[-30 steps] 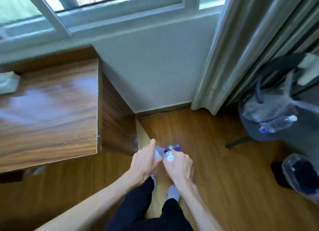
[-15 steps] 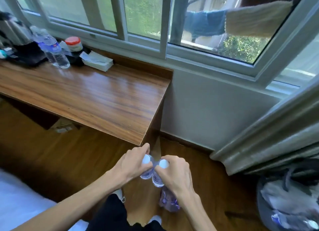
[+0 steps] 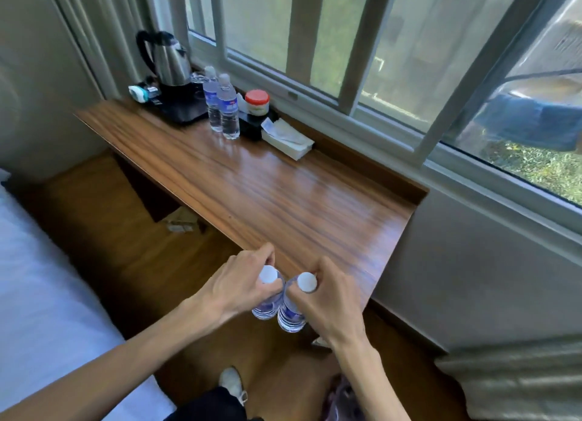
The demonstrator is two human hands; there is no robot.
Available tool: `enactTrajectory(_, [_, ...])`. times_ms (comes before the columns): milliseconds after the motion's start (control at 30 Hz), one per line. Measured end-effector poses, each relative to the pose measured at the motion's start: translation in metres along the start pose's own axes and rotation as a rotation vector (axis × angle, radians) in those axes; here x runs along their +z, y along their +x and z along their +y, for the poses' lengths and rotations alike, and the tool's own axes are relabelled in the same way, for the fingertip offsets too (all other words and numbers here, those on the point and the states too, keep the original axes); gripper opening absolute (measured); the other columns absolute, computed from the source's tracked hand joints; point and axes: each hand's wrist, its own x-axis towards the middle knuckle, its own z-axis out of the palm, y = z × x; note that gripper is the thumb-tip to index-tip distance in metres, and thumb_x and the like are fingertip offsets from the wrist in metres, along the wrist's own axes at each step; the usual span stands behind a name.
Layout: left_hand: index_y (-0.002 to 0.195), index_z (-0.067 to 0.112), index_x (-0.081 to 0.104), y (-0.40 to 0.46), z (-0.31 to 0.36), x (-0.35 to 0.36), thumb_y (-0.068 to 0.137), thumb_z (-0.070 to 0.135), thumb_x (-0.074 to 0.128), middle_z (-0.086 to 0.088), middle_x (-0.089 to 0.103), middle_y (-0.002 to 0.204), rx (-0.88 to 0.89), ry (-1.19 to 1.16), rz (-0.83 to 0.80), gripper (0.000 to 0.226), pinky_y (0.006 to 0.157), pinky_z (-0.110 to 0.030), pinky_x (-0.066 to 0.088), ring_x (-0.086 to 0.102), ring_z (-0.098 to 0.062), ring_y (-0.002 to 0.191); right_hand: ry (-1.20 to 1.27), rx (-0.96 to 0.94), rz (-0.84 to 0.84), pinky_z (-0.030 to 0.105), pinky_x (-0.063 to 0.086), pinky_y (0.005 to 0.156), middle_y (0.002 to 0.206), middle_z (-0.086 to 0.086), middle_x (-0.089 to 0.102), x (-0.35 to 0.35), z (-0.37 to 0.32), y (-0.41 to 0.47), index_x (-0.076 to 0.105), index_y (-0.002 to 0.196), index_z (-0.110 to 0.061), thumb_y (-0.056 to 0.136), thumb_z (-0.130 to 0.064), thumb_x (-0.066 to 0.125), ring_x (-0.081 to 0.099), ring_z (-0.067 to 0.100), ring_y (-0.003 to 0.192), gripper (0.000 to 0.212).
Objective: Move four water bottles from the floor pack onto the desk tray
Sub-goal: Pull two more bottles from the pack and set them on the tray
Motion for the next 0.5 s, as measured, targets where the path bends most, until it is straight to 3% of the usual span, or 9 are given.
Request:
enactTrajectory(167, [0.081,0.022,0.045,0.042,-0.057,-0.055,0.077,0.038,0.067,0.003,0.061,0.071,0.006,0.022,0.054,0.028,0.046,-0.025,0.032,0.055,-0.021,0.064,0.008,-0.029,0.056,0.039,0.052,0.061,0.067,-0.006,0.064,0.039,-0.059,0.054,0.056,0.077,-0.023,0.065,-0.049,0.069,0.061,0.018,0.066,0.031])
enactTrajectory(500, [0.081,0.017,0.049,0.123,-0.144,-0.124,0.074,0.037,0.07,0.002,0.06,0.067,-0.101,-0.042,0.159,0.03,0.054,-0.036,0.039,0.058,-0.026,0.069,0.064,-0.027,0.06,0.038,0.053,0.059,0.068,-0.005,0.063,0.102,-0.144,0.151,0.055,0.078,-0.017,0.068,-0.04,0.069,0.061,0.017,0.066,0.028])
